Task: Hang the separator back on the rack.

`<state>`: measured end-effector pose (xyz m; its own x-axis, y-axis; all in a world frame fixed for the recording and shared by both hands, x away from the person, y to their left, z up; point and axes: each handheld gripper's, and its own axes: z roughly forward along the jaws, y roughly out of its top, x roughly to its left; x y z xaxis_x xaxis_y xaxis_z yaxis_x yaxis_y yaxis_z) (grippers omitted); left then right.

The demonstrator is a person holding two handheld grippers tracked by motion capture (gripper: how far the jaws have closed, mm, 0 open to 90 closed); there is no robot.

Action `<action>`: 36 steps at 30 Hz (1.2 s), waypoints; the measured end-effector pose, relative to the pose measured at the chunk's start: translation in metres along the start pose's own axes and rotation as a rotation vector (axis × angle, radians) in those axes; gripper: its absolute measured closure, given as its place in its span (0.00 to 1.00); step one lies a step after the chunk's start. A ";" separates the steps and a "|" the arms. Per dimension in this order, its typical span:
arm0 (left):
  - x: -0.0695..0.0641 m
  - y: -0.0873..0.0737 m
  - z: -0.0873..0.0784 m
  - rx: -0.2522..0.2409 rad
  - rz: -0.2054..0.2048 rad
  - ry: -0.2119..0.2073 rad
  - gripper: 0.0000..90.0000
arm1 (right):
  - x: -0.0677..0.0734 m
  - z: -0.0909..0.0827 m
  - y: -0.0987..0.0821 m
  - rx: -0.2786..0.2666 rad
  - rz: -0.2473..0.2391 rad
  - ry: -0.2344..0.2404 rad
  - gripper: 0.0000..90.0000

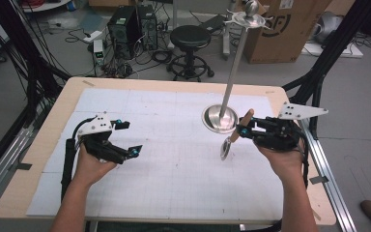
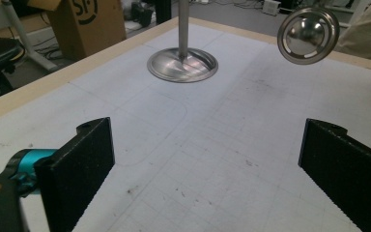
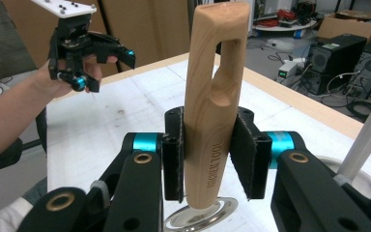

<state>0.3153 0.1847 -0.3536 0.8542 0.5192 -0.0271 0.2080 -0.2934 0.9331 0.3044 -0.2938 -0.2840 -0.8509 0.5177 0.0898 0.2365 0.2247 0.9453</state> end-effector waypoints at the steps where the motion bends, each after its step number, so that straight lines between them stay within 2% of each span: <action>1: 0.000 0.000 0.001 0.001 -0.001 -0.001 0.07 | -0.002 0.001 0.003 0.002 -0.002 -0.003 0.76; 5: -0.001 0.000 0.003 0.006 0.006 -0.013 0.07 | -0.006 -0.001 0.015 0.017 -0.007 -0.025 0.76; 12: -0.005 0.002 0.005 0.004 0.018 -0.013 0.07 | -0.016 -0.017 0.042 -0.002 -0.016 -0.069 0.76; 15: -0.004 0.002 0.004 0.005 0.018 -0.013 0.07 | -0.023 -0.025 0.052 0.010 -0.013 -0.097 0.76; 19: -0.003 0.002 0.003 0.007 0.010 -0.010 0.07 | -0.039 -0.030 0.064 0.018 0.001 -0.111 0.76; 24: -0.002 0.001 0.005 0.017 0.011 -0.008 0.07 | -0.054 -0.028 0.081 0.027 0.004 -0.117 0.76; 28: -0.001 0.001 0.005 0.022 0.008 -0.007 0.07 | -0.063 -0.024 0.094 0.056 -0.001 -0.135 0.76; 36: -0.001 -0.001 0.001 0.018 0.000 -0.022 0.07 | -0.079 -0.020 0.110 0.099 0.002 -0.161 0.76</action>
<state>0.3149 0.1834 -0.3549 0.8646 0.5012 -0.0355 0.2164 -0.3076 0.9266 0.3884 -0.3264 -0.1808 -0.7661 0.6418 0.0331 0.2901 0.2994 0.9090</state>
